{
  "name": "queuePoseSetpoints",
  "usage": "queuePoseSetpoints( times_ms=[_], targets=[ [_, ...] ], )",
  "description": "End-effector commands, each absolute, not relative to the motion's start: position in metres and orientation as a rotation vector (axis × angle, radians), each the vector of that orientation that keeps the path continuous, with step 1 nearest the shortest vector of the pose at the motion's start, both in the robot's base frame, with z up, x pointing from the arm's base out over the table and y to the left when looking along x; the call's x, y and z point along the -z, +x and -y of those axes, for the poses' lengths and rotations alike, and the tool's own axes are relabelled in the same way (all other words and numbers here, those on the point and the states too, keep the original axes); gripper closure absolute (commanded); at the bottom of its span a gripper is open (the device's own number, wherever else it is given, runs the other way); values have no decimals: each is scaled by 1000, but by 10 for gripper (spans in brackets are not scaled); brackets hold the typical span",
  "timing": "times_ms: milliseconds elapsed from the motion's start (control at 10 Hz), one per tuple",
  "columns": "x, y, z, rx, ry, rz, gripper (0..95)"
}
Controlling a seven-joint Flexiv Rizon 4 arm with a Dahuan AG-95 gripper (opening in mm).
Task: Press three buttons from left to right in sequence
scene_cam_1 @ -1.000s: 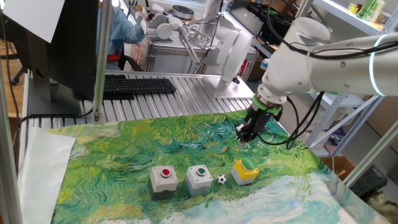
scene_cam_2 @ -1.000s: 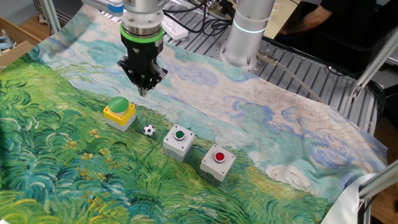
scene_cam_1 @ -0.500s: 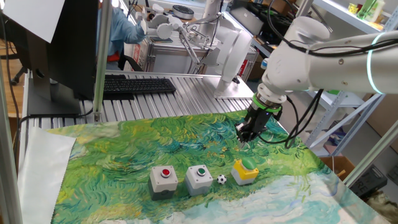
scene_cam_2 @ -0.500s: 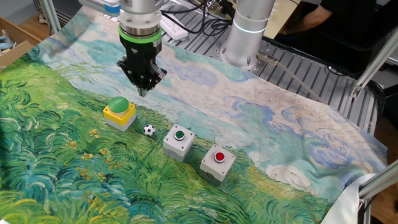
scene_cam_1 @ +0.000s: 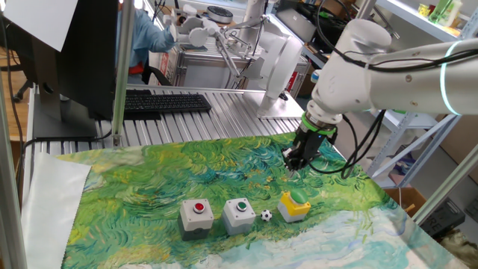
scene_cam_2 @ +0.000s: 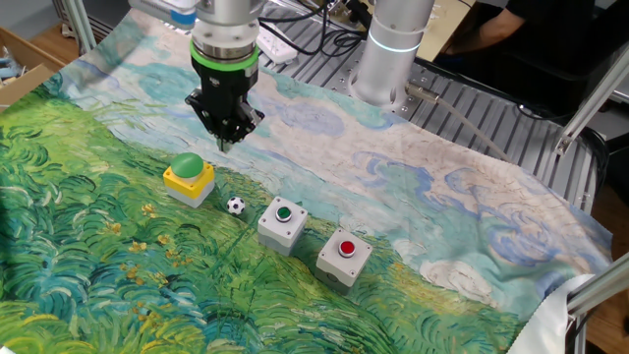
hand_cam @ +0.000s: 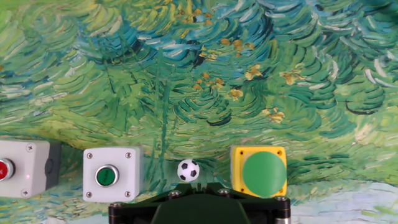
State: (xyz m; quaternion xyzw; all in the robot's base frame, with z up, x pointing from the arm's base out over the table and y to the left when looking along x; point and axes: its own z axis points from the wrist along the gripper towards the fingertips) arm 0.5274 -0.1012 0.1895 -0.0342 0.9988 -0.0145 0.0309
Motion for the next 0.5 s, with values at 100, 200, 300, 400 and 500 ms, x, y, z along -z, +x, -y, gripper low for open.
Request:
queuePoseSetpoints(
  times_ms=[100,200,300,400,500],
  targets=[
    [-194,527,112,53,-122,-3082,950],
    [-195,529,120,52,-129,-3083,950],
    [-194,531,131,52,-130,-3082,950],
    [-193,532,137,51,-129,-3081,950],
    [-192,532,151,55,-124,-3080,950]
  ],
)
